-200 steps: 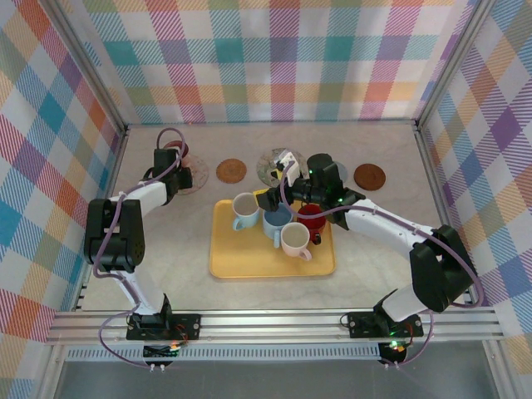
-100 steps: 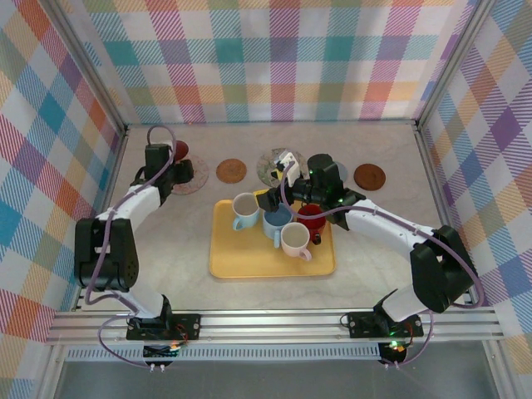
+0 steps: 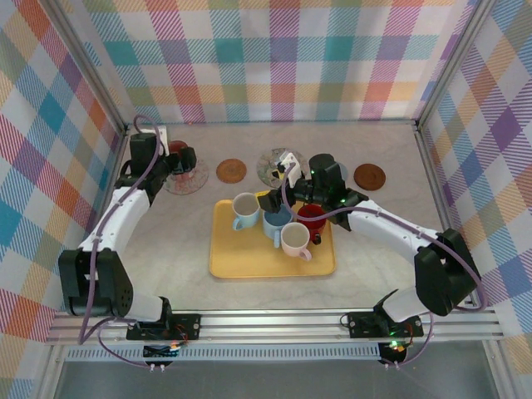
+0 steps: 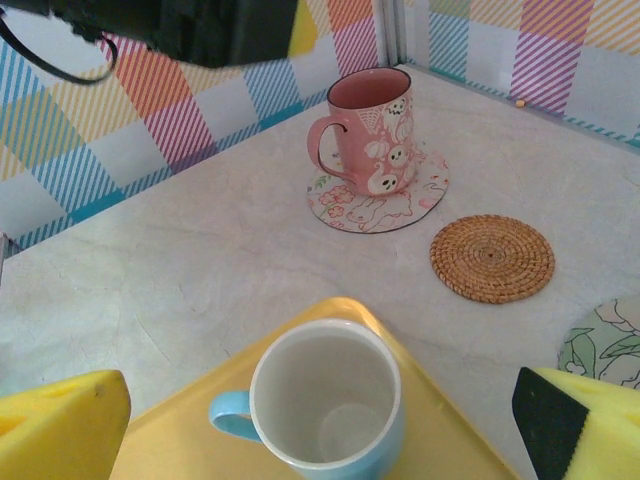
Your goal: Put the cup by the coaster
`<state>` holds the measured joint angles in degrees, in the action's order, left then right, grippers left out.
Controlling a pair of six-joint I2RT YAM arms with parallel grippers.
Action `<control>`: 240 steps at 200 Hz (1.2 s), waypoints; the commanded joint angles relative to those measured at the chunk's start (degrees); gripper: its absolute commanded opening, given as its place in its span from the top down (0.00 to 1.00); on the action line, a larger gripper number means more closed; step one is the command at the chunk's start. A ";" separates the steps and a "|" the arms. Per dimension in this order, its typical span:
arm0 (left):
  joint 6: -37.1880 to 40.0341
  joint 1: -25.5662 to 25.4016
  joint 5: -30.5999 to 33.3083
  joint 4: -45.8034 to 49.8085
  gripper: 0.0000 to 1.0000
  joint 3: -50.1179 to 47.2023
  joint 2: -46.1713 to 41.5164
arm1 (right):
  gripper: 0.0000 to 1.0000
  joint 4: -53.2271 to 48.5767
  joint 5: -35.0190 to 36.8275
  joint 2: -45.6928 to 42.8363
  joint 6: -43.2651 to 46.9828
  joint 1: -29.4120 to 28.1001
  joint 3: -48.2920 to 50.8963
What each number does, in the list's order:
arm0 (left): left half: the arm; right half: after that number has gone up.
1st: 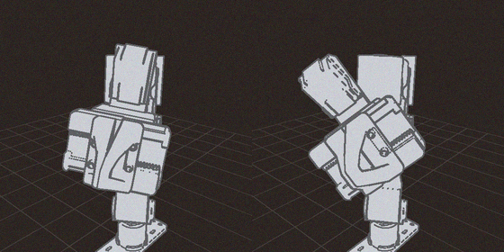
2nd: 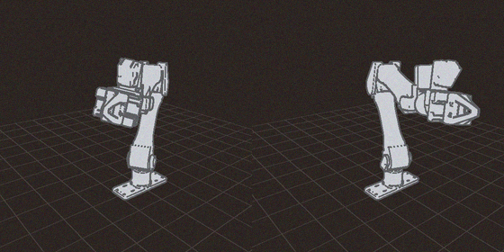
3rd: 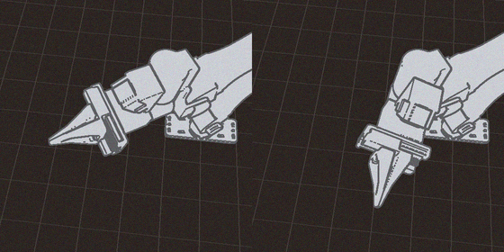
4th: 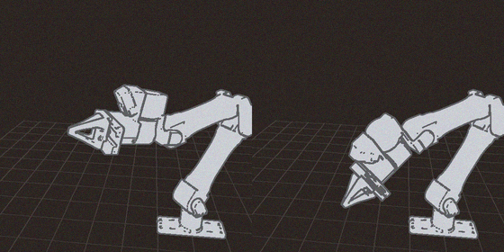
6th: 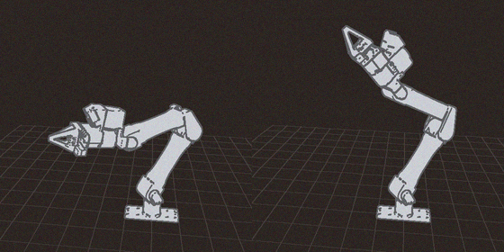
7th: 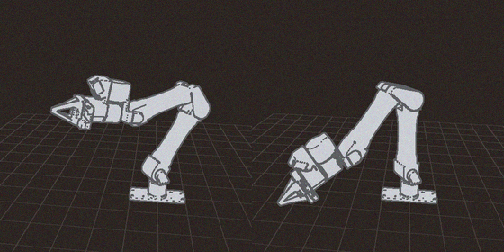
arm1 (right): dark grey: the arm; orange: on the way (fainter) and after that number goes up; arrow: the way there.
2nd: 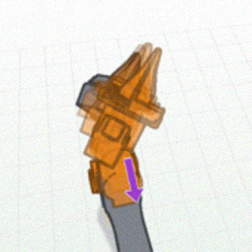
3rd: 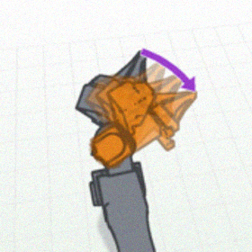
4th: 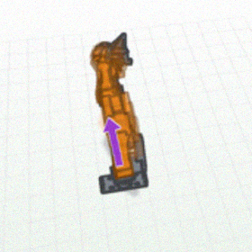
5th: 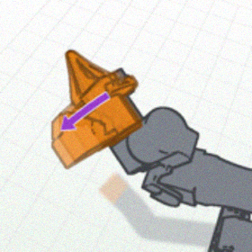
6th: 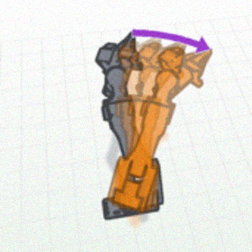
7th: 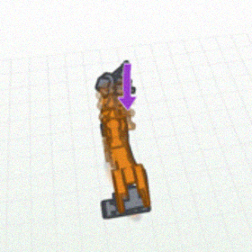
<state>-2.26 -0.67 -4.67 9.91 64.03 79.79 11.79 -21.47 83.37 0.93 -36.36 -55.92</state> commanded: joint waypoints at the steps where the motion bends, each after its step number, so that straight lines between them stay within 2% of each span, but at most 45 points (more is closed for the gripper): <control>1: 0.94 -1.03 -1.78 3.32 0.08 2.71 -3.58 | 0.01 -1.82 0.02 -1.72 2.03 -0.29 -1.43; 40: 3.54 -3.81 -2.40 8.62 0.00 5.29 -6.43 | 0.01 -5.02 1.35 -2.67 4.17 -0.29 -2.45; 64: 3.75 -5.72 -2.30 10.75 0.00 5.25 -8.08 | 0.01 -5.94 2.22 -3.51 6.77 -0.32 -2.72; 136: 4.31 -10.88 -0.96 20.71 0.00 4.89 -15.80 | 0.01 -10.85 2.95 -6.92 6.84 -0.29 -3.50; 171: 3.08 -12.29 -2.78 20.76 0.00 2.60 -20.29 | 0.01 -14.15 2.33 -9.69 7.76 -0.31 -2.20; 240: 6.00 -19.90 -2.87 30.38 0.00 6.41 -18.73 | 0.01 -19.44 2.67 -15.86 9.75 -0.31 2.13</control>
<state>1.58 -18.44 -7.03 34.30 67.81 60.01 -4.43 -18.63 70.11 8.67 -36.36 -55.55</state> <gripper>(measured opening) 0.997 0.987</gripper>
